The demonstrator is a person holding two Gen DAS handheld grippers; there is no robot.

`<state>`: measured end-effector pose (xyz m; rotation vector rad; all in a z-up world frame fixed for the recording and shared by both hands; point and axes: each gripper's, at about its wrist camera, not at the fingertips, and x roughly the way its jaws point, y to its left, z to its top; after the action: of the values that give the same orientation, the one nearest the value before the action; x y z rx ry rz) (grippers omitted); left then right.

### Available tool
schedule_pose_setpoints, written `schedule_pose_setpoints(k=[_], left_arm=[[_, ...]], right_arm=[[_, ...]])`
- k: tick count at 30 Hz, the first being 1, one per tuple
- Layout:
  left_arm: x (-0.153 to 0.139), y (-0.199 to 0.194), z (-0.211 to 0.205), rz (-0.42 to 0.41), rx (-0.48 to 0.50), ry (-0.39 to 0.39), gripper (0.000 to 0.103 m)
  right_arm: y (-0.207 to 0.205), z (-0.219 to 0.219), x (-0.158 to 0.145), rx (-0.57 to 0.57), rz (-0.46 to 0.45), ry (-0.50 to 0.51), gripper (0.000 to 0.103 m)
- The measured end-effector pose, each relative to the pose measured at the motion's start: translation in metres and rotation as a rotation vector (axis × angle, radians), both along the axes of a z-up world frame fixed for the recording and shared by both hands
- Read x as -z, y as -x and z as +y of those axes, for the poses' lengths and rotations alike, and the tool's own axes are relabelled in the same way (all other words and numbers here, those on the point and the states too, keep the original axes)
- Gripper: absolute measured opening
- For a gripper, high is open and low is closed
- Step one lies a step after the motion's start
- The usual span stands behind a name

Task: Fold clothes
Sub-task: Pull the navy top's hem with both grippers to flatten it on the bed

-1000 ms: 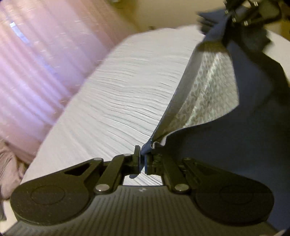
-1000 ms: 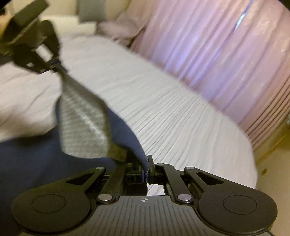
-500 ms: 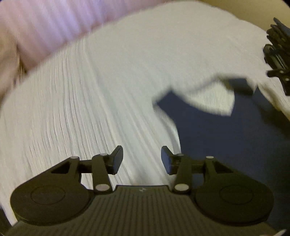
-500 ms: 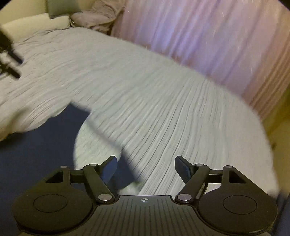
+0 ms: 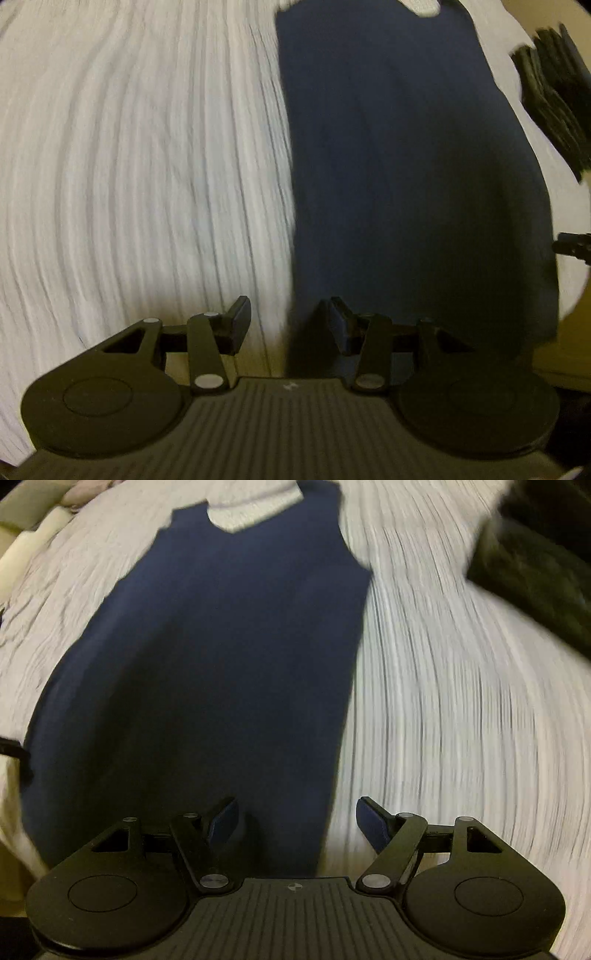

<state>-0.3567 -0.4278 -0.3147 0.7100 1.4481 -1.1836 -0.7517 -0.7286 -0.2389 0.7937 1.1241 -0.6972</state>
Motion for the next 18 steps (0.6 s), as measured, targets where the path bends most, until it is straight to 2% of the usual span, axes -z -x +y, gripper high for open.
schedule_pose_setpoints(k=[7, 14, 16, 18], left_arm=[[0.025, 0.016, 0.038, 0.028, 0.125, -0.009, 0.039], [0.03, 0.009, 0.053, 0.063, 0.172, 0.048, 0.037], [0.031, 0.004, 0.055, 0.081, 0.151, 0.054, 0.032], [0.033, -0.002, 0.058, 0.095, 0.123, 0.055, 0.018]], right_arm=[[0.013, 0.049, 0.01, 0.102, 0.013, -0.065, 0.074], [0.024, 0.092, -0.006, 0.259, 0.008, -0.022, 0.074], [0.029, 0.098, -0.01, 0.288, -0.01, -0.017, 0.074], [0.035, 0.097, -0.012, 0.327, -0.037, -0.024, 0.073]])
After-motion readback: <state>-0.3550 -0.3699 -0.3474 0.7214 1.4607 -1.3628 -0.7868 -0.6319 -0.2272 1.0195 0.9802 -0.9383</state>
